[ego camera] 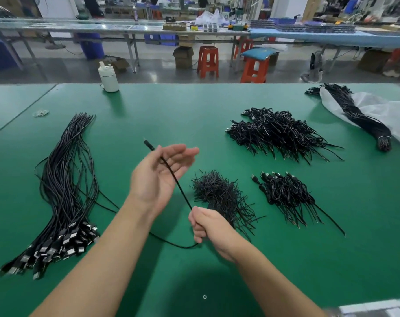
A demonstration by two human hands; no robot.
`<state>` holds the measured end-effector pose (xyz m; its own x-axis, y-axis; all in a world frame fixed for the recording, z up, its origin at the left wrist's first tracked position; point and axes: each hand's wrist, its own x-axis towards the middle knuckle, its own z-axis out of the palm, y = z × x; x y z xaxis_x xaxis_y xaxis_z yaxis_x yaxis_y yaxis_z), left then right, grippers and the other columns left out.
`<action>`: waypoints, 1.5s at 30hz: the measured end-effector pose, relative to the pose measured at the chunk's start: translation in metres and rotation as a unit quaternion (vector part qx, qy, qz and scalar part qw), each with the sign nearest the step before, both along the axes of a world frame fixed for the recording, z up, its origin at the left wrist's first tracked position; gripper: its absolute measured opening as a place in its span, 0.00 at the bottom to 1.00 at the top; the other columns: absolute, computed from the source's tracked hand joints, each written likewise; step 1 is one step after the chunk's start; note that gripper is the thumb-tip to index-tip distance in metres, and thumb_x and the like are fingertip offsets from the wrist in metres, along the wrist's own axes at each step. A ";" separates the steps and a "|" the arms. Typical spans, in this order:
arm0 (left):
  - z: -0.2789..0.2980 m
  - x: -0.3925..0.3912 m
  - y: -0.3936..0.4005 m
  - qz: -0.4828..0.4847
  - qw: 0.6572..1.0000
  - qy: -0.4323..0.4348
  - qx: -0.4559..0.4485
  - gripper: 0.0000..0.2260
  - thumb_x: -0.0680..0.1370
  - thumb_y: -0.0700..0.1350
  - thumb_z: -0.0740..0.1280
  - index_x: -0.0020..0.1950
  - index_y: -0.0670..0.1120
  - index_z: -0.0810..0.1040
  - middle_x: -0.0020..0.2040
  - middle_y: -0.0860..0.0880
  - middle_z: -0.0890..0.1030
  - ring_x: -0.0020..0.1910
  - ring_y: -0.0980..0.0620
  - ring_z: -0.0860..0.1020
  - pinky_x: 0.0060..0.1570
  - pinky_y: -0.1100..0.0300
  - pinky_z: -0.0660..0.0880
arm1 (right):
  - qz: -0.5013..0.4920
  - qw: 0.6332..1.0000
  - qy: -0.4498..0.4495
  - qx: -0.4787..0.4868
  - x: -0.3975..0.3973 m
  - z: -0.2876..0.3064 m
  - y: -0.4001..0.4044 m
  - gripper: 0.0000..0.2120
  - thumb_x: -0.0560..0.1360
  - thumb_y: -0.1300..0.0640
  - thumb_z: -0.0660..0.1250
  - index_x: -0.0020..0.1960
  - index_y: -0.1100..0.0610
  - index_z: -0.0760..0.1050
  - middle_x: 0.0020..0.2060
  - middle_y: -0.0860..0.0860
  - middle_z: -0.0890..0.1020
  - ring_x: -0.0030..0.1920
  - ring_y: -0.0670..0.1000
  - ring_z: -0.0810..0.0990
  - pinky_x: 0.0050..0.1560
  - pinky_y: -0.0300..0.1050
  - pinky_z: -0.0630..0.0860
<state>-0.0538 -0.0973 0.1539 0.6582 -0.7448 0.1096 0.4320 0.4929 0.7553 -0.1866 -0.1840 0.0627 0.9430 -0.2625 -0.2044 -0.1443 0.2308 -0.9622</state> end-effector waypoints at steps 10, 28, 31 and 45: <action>-0.040 -0.004 0.026 -0.230 0.811 -0.246 0.478 0.19 0.86 0.47 0.53 0.58 0.33 0.76 0.45 0.38 0.84 0.39 0.42 0.84 0.37 0.55 0.82 | -0.028 0.994 0.010 0.107 0.016 0.018 -0.017 0.16 0.83 0.54 0.56 0.37 0.53 0.69 0.26 0.46 0.59 0.28 0.47 0.53 0.30 0.42 0.51; -0.026 0.011 0.037 -0.351 0.847 -0.215 0.337 0.18 0.84 0.48 0.57 0.54 0.36 0.80 0.43 0.36 0.85 0.26 0.49 0.81 0.21 0.63 0.73 | -0.054 0.979 -0.021 0.197 0.017 0.016 -0.016 0.19 0.82 0.53 0.57 0.34 0.54 0.72 0.26 0.47 0.61 0.28 0.47 0.57 0.33 0.43 0.56; -0.041 0.008 0.029 -0.258 0.828 -0.253 0.429 0.16 0.86 0.45 0.54 0.60 0.36 0.77 0.50 0.37 0.85 0.43 0.44 0.85 0.41 0.53 0.82 | -0.050 0.981 -0.027 0.186 0.017 0.019 -0.016 0.16 0.83 0.54 0.55 0.37 0.55 0.71 0.26 0.47 0.60 0.28 0.47 0.56 0.32 0.42 0.54; -0.021 0.002 0.007 0.033 0.994 0.073 0.069 0.12 0.83 0.45 0.57 0.47 0.41 0.76 0.32 0.49 0.79 0.18 0.58 0.64 0.20 0.66 0.63 | -0.013 0.988 -0.005 0.152 0.021 0.022 0.006 0.17 0.84 0.54 0.54 0.36 0.54 0.67 0.29 0.49 0.56 0.31 0.49 0.51 0.33 0.43 0.51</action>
<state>-0.0518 -0.0901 0.1329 0.7081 -0.7002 -0.0912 0.5123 0.4206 0.7487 -0.1659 -0.1777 0.0852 0.9390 -0.2154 -0.2681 -0.1246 0.5136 -0.8489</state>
